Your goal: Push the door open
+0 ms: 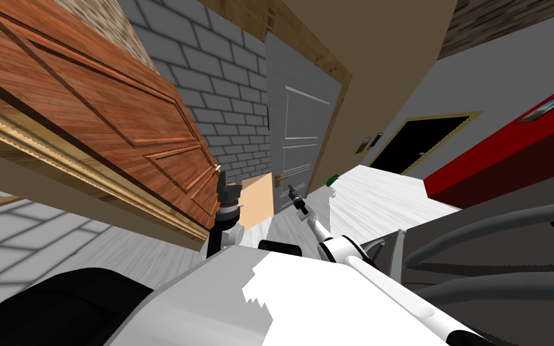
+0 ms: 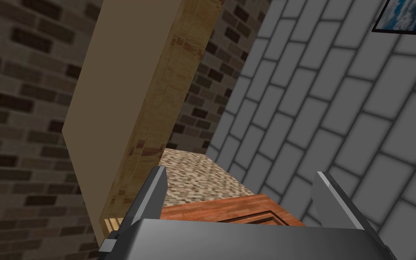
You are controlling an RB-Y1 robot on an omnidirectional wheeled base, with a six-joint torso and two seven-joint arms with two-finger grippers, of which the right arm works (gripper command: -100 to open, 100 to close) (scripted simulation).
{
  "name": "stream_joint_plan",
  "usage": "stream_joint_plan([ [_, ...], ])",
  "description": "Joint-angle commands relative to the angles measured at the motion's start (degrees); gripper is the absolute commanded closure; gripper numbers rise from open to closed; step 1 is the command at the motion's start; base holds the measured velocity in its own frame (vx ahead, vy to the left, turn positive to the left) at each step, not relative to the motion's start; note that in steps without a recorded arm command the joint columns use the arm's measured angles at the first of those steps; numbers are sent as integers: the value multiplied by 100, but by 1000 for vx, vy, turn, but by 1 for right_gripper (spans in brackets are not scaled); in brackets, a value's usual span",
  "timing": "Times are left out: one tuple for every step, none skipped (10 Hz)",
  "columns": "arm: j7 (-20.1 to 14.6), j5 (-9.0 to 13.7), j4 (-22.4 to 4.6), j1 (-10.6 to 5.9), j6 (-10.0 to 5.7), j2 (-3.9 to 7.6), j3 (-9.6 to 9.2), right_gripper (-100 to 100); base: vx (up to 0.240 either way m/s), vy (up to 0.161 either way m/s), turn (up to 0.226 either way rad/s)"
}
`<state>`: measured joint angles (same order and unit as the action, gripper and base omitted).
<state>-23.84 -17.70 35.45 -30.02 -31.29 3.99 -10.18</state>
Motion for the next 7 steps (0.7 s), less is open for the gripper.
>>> stream_joint_plan([
  [-106,-34,-16,-16,-11,4,-90,-100,16,-1,-32],
  [-106,-34,-16,-16,-11,4,-90,-100,12,-7,-39],
  [-106,-34,-16,-16,-11,4,-90,-100,14,-1,-26],
  [-142,-45,-21,-21,-15,1,-120,-100,16,-7,-44],
  [-142,-45,-21,-21,-15,1,-120,-100,0,14,35],
  [-142,-45,-21,-21,-15,1,-120,-100,27,1,-46],
  [-142,-45,-21,-21,-15,1,-120,-100,27,4,-40],
])
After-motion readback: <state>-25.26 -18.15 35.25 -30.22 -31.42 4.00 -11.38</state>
